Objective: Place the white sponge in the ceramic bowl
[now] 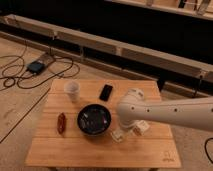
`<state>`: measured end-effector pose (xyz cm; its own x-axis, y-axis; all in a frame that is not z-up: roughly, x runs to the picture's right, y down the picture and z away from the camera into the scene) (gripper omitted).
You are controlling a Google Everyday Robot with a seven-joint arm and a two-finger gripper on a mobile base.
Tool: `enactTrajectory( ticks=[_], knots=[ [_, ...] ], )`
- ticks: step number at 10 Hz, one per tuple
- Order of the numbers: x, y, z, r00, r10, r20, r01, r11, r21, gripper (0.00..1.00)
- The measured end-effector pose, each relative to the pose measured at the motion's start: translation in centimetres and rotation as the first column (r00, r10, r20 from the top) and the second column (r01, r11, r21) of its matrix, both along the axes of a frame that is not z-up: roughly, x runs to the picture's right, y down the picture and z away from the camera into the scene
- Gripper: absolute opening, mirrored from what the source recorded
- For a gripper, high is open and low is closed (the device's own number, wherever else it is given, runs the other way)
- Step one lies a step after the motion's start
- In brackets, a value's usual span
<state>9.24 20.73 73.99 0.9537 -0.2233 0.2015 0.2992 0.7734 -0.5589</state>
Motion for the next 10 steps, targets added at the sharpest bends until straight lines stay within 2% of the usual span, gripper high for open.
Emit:
enactTrajectory(
  ticks=[2, 4, 8, 9, 10],
  knots=[
    [-0.8, -3.0, -0.7, 1.0, 0.004, 0.014, -0.005, 0.998, 0.063, 0.0],
    [-3.8, -5.7, -1.3, 0.998, -0.01, 0.066, 0.002, 0.9922, 0.124, 0.0],
    [-10.0, -7.0, -1.5, 0.983, -0.066, 0.17, 0.036, 0.9846, 0.171, 0.02],
    [-10.7, -7.2, -1.2, 0.982, -0.066, 0.176, 0.034, 0.9836, 0.177, 0.07],
    [-11.4, -7.5, -0.4, 0.983, -0.059, 0.176, 0.026, 0.9825, 0.185, 0.18]
  ],
)
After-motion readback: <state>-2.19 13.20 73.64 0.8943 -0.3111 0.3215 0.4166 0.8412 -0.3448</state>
